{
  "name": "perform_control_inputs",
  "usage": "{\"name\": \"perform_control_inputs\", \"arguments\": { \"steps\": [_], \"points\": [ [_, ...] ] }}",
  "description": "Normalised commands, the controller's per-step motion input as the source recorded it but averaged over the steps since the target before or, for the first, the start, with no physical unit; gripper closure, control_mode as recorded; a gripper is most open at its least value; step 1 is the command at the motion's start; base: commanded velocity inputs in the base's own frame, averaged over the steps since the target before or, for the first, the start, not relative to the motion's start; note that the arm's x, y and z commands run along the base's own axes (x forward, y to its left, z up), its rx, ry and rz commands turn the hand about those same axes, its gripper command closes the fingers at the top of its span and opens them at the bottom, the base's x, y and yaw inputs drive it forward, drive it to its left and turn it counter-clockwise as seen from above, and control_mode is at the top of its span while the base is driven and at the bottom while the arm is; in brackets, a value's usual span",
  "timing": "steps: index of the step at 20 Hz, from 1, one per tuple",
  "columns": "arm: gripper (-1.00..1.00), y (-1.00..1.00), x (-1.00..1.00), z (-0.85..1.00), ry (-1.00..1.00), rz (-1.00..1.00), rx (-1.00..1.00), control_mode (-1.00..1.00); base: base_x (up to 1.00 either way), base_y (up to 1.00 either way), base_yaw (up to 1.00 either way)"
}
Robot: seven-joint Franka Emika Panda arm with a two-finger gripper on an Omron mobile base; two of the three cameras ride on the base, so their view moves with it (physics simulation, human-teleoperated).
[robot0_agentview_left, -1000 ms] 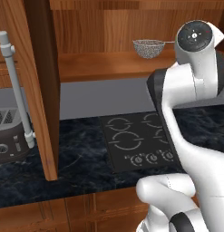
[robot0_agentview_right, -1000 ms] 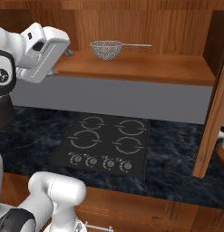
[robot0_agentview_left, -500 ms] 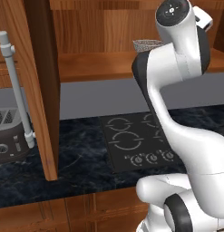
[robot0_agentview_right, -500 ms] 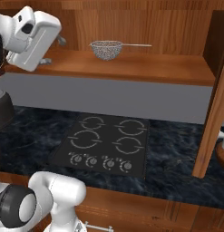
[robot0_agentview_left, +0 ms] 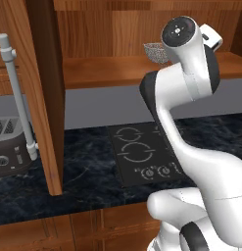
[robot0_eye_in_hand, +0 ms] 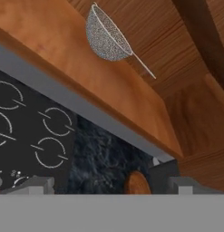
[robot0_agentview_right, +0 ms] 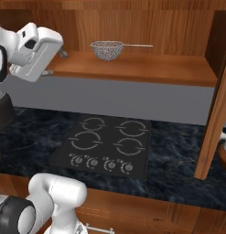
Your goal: Open the cabinet and setup a tea strainer by placing it in the bowl upright.
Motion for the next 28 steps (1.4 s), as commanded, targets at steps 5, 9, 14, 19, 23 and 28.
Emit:
{"name": "perform_control_inputs", "arguments": {
  "steps": [5, 9, 14, 19, 23, 28],
  "points": [
    [-1.0, 0.08, 0.3, 0.06, 0.0, 0.02, -0.14, -1.0, 0.0, 0.0, 0.0],
    [-1.0, 0.21, 0.35, 0.1, 0.05, 0.03, -0.24, -1.0, 0.0, 0.0, 0.0],
    [-1.0, 0.02, 0.43, 0.0, 0.06, 0.0, -0.11, -1.0, 0.0, 0.0, 0.0],
    [-1.0, 0.0, 0.44, 0.0, 0.11, 0.0, -0.01, -1.0, 0.0, 0.0, 0.0],
    [-1.0, 0.0, 0.54, -0.01, 0.07, 0.0, 0.0, -1.0, 0.0, 0.0, 0.0],
    [-1.0, 0.0, 0.54, -0.09, 0.02, 0.0, 0.0, -1.0, 0.0, 0.0, 0.0]
  ]
}}
